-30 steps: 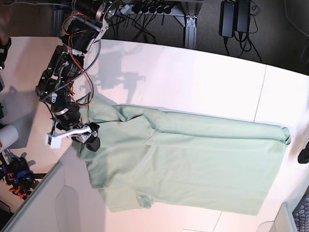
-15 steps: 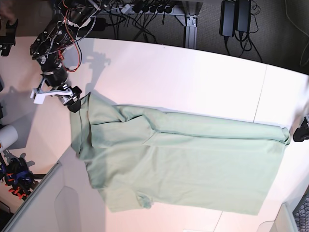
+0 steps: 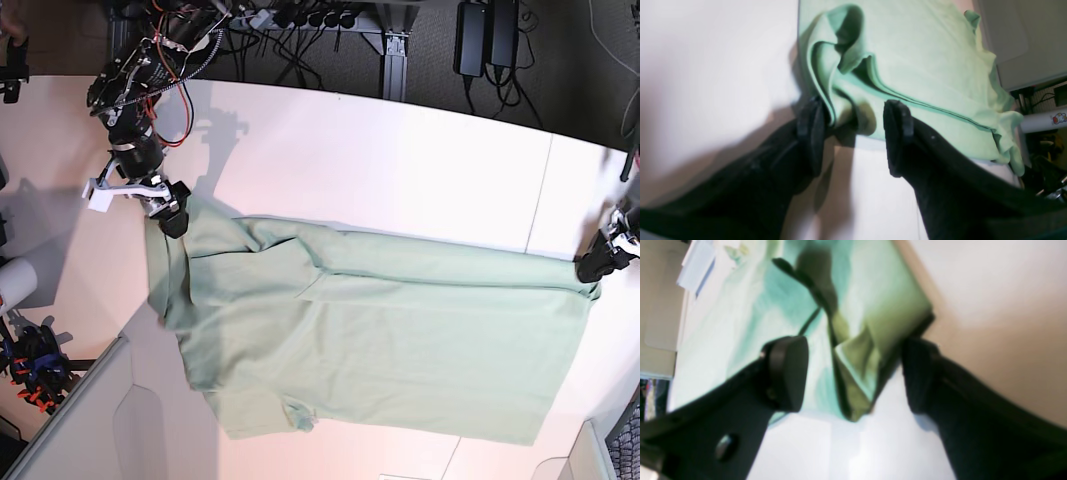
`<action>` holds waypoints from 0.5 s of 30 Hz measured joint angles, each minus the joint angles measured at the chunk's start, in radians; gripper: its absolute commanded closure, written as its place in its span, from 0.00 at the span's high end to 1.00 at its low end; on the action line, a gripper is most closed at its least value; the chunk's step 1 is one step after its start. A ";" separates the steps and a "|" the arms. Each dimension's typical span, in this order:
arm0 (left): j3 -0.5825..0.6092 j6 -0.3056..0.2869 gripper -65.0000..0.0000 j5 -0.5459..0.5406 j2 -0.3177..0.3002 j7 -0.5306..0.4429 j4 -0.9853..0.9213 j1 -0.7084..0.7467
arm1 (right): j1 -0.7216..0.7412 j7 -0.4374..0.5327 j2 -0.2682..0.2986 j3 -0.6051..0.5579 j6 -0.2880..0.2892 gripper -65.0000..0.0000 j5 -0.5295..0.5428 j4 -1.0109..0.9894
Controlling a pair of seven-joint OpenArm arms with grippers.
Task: Fold the T-shirt properly
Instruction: 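Lower the folded edge onto the shirt and release both grippers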
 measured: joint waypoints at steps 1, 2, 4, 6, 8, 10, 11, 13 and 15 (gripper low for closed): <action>0.000 0.000 0.48 0.010 0.005 -0.005 0.001 -0.001 | 0.003 0.000 -0.008 0.000 0.000 0.68 0.000 0.000; 0.000 0.000 0.48 0.018 0.010 -0.010 0.001 -0.003 | 0.009 0.004 -0.013 0.000 0.000 0.68 0.000 0.000; 0.000 0.000 0.48 0.040 0.021 -0.031 0.001 -0.006 | 0.021 0.003 -0.024 -0.001 0.000 0.68 -0.004 -0.002; 0.000 0.000 0.48 0.047 0.026 -0.034 0.003 -0.008 | 0.034 0.004 -0.030 -0.001 0.000 0.68 -0.009 -0.010; 0.000 0.000 0.48 0.050 0.031 -0.037 0.003 -0.010 | 0.049 0.009 -0.032 -0.001 0.000 0.67 -0.023 -0.023; 0.000 0.000 0.48 0.058 0.038 -0.037 0.003 -0.015 | 0.065 0.015 -0.032 -0.001 0.000 0.67 -0.023 -0.042; 0.000 0.000 0.48 0.073 0.041 -0.039 0.003 -0.020 | 0.071 0.017 -0.032 -0.001 0.000 0.67 -0.023 -0.051; 0.000 0.000 0.47 0.081 0.055 -0.049 0.003 -0.027 | 0.083 0.028 -0.032 -0.001 0.000 0.65 -0.022 -0.074; 0.000 0.000 0.36 0.097 0.068 -0.048 0.003 -0.040 | 0.087 0.049 -0.032 -0.001 0.000 0.48 -0.023 -0.089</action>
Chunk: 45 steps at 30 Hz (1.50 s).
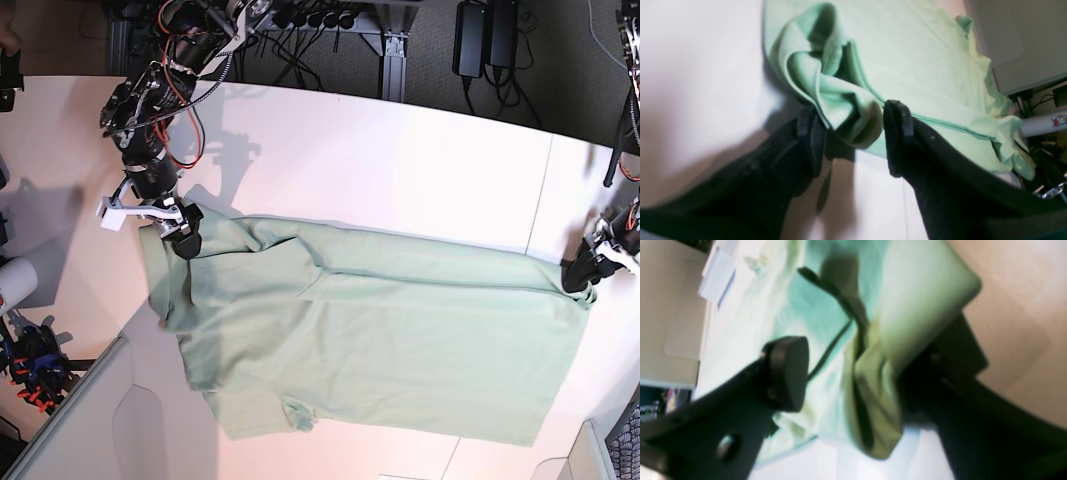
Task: Fold the T-shirt properly
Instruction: 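Lower the folded edge onto the shirt and release both grippers, then grasp the hem corners of the shirt with both grippers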
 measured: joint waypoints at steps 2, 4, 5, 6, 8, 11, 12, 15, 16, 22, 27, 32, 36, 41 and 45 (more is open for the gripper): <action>0.001 -0.001 0.24 0.030 0.008 0.004 0.000 -0.011 | -0.002 0.002 0.000 0.000 0.000 0.23 -0.011 -0.010; 0.001 0.000 0.21 0.050 0.012 0.005 -0.001 -0.022 | -0.003 0.000 0.000 0.000 0.000 0.00 -0.015 -0.011; 0.001 0.000 0.20 0.058 0.014 0.007 -0.001 -0.025 | -0.003 0.000 0.000 0.000 0.000 0.00 -0.016 -0.011; 0.002 0.000 0.19 0.063 0.014 0.012 -0.002 -0.030 | -0.003 0.000 0.000 0.000 0.000 0.00 -0.016 -0.011; 0.002 0.000 0.10 0.072 0.014 0.019 -0.003 -0.036 | -0.003 -0.003 0.000 0.000 0.000 0.00 -0.015 -0.011; 0.002 0.000 0.00 0.092 0.015 0.019 -0.003 -0.039 | -0.003 -0.013 0.000 0.000 0.000 0.00 -0.005 -0.011; 0.002 0.000 0.00 0.092 0.014 0.023 -0.003 -0.041 | -0.003 -0.024 0.001 0.000 0.000 0.00 0.011 -0.011; 0.005 0.000 0.00 0.104 0.003 0.031 -0.004 -0.041 | -0.003 -0.047 0.003 0.000 0.000 0.00 0.052 -0.010; 0.006 0.000 0.00 0.100 -0.005 0.038 -0.005 -0.040 | -0.004 -0.054 0.003 0.000 0.000 0.00 0.059 -0.008; 0.006 0.003 0.00 0.056 -0.076 0.097 -0.009 -0.037 | -0.018 -0.120 0.006 0.000 -0.003 0.00 0.073 0.030; 0.008 0.004 0.00 -0.025 -0.122 0.136 -0.010 -0.022 | -0.032 -0.140 0.037 -0.004 -0.003 0.00 0.118 0.051; 0.008 0.004 0.00 -0.067 -0.140 0.171 -0.010 0.016 | -0.122 -0.171 0.075 -0.005 -0.003 0.00 0.162 0.088; 0.008 0.003 0.00 -0.120 -0.139 0.196 0.017 0.061 | -0.204 -0.174 0.093 -0.006 0.000 0.00 0.176 0.167; 0.008 0.000 0.00 -0.136 -0.143 0.186 0.134 0.174 | -0.310 -0.173 0.091 -0.007 -0.002 0.00 0.174 0.262; -0.006 0.003 0.00 -0.134 -0.145 0.184 0.271 0.301 | -0.385 -0.166 0.103 -0.008 0.000 0.00 0.179 0.315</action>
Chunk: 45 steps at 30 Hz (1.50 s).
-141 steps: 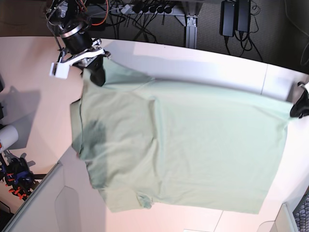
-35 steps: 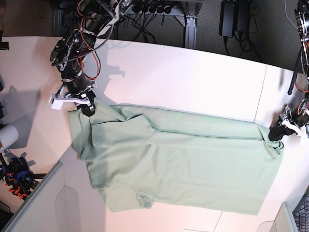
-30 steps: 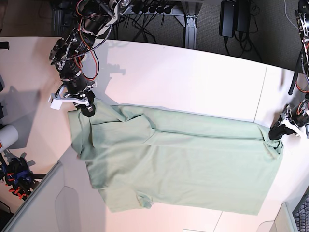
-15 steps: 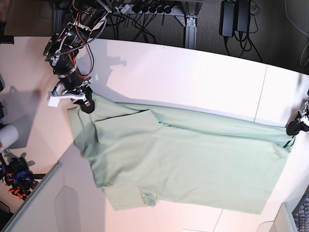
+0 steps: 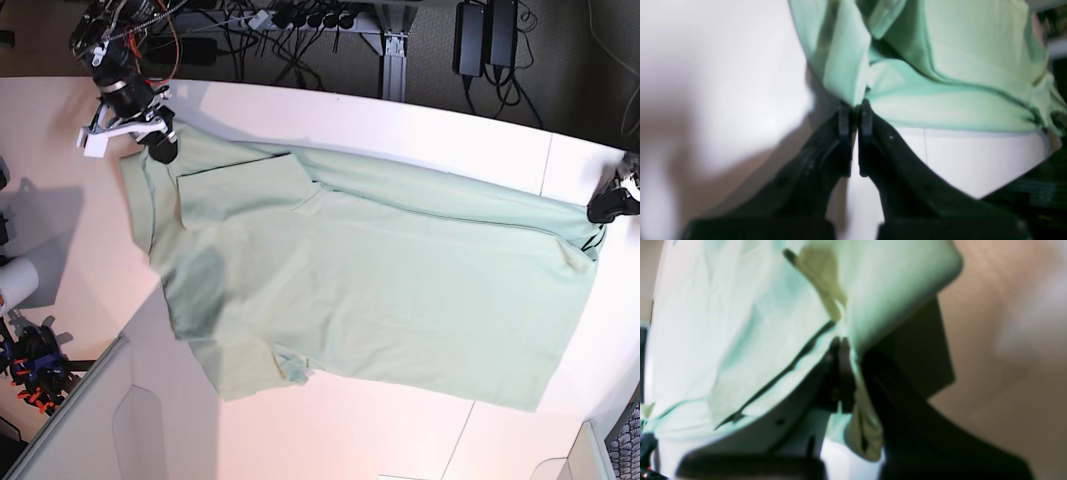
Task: Fold the T-shirt properly
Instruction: 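Grasp the hem corners of the shirt with both grippers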
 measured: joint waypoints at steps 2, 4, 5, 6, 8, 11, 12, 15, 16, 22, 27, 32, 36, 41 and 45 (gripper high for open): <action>-0.014 0.000 0.00 0.001 0.000 0.006 0.065 0.063 | -0.036 0.000 0.015 0.000 0.000 0.00 0.000 0.020; -0.024 0.000 0.00 0.007 -0.001 0.009 0.120 0.117 | -0.063 -0.003 0.036 0.000 0.001 0.00 0.000 0.032; -0.026 0.000 0.00 0.008 0.000 0.009 0.141 0.139 | -0.071 -0.004 0.047 -0.001 0.001 0.00 0.000 0.034; -0.029 -0.001 0.00 0.008 0.000 0.011 0.158 0.159 | -0.079 -0.003 0.061 -0.001 0.001 0.00 0.000 0.035; -0.030 -0.002 0.00 0.007 0.000 0.011 0.180 0.185 | -0.087 -0.003 0.086 -0.001 0.001 0.00 0.002 0.036; -0.031 -0.003 0.00 0.003 0.000 0.011 0.188 0.199 | -0.099 -0.004 0.111 -0.003 0.001 0.00 0.003 0.036; -0.031 -0.003 0.00 0.004 0.002 0.011 0.188 0.199 | -0.101 -0.004 0.115 -0.003 0.001 0.00 0.002 0.036; -0.031 -0.003 0.00 0.004 0.003 0.011 0.188 0.204 | -0.102 -0.005 0.119 -0.004 0.001 0.00 0.000 0.036; -0.031 -0.003 0.00 0.003 0.002 0.009 0.189 0.208 | -0.104 -0.004 0.119 -0.004 0.001 0.00 0.000 0.036; -0.031 -0.009 0.00 -0.010 0.002 -0.010 0.191 0.243 | -0.135 -0.003 0.119 -0.004 0.001 0.00 0.000 0.037; -0.031 -0.011 0.08 -0.006 0.003 -0.026 0.191 0.243 | -0.134 0.000 0.117 -0.004 0.001 0.00 0.000 0.037; -0.033 -0.015 0.40 0.030 -0.001 -0.077 0.191 0.245 | -0.134 0.014 0.117 -0.003 0.000 0.52 -0.028 0.037; -0.042 -0.015 0.43 0.042 0.000 -0.079 0.194 0.245 | -0.134 0.019 0.116 -0.003 0.000 0.53 -0.034 0.037; -0.166 -0.001 0.43 0.039 0.000 -0.025 0.224 0.285 | -0.130 0.034 0.117 0.042 0.000 0.53 -0.034 0.040; -0.259 0.005 0.43 0.029 -0.024 -0.023 0.310 0.298 | -0.088 0.034 0.148 0.096 -0.002 0.53 -0.042 0.046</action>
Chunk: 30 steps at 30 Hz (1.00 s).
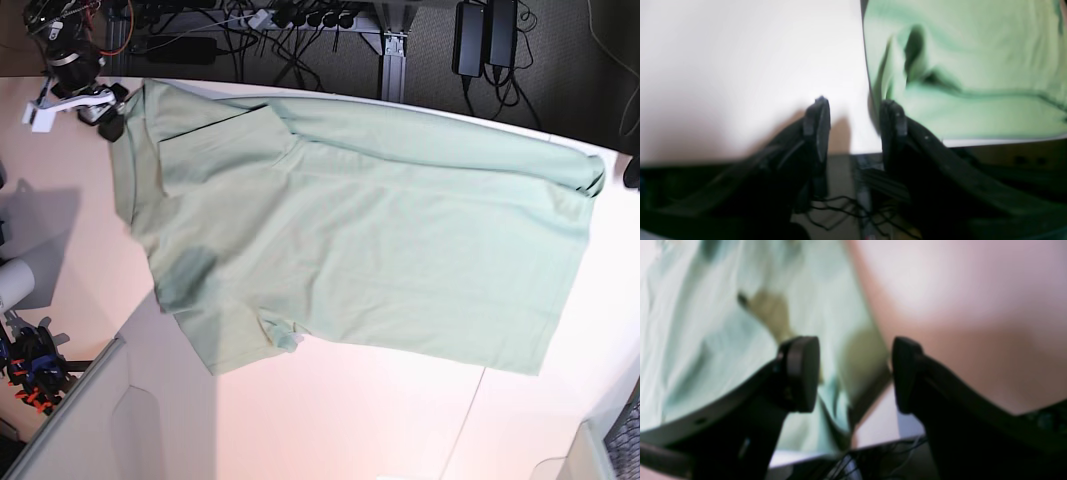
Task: Fold the T-shirt properly
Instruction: 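Grasp the hem corners of the shirt with both grippers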
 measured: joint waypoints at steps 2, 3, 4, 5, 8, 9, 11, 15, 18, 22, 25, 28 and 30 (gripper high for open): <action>-0.014 0.002 0.43 -0.006 -0.031 -0.023 0.064 -0.004 | 0.044 0.003 0.029 0.004 -0.002 0.53 -0.004 0.000; -0.016 0.002 0.43 -0.006 -0.043 -0.035 0.095 -0.006 | 0.068 0.002 0.045 0.004 -0.002 0.53 -0.003 0.000; -0.016 0.002 0.43 -0.002 -0.052 -0.045 0.118 -0.009 | 0.093 0.003 0.058 0.000 -0.002 0.53 -0.006 0.001; -0.014 0.000 0.43 0.024 -0.055 -0.054 0.139 -0.018 | 0.117 0.003 0.071 -0.005 -0.002 0.53 -0.010 0.001; 0.016 -0.001 0.43 0.124 -0.057 -0.111 0.150 -0.089 | 0.196 0.012 0.104 -0.029 0.000 0.53 -0.035 -0.013; 0.039 0.000 0.43 0.156 -0.058 -0.125 0.144 -0.127 | 0.229 0.019 0.115 -0.046 -0.001 0.53 -0.053 -0.033; 0.107 -0.002 0.43 0.202 -0.063 -0.156 0.122 -0.206 | 0.311 0.050 0.132 -0.096 0.001 0.53 -0.074 -0.106; 0.286 -0.003 0.43 0.308 -0.060 -0.192 -0.003 -0.351 | 0.509 0.105 0.137 -0.225 0.005 0.53 -0.142 -0.337; 0.383 -0.003 0.43 0.339 -0.051 -0.219 -0.109 -0.445 | 0.653 0.178 0.136 -0.319 0.007 0.53 -0.220 -0.523; 0.456 -0.004 0.43 0.352 -0.040 -0.230 -0.246 -0.588 | 0.811 0.264 0.142 -0.434 0.005 0.53 -0.362 -0.778; 0.475 0.006 0.43 0.369 -0.032 -0.256 -0.374 -0.674 | 0.870 0.279 0.138 -0.497 -0.004 0.53 -0.411 -0.938; 0.477 0.079 0.43 0.385 -0.024 -0.270 -0.512 -0.736 | 0.886 0.317 0.138 -0.515 -0.001 0.53 -0.402 -1.011; 0.476 0.091 0.43 0.391 -0.017 -0.274 -0.595 -0.779 | 0.889 0.323 0.137 -0.516 -0.006 0.53 -0.404 -1.023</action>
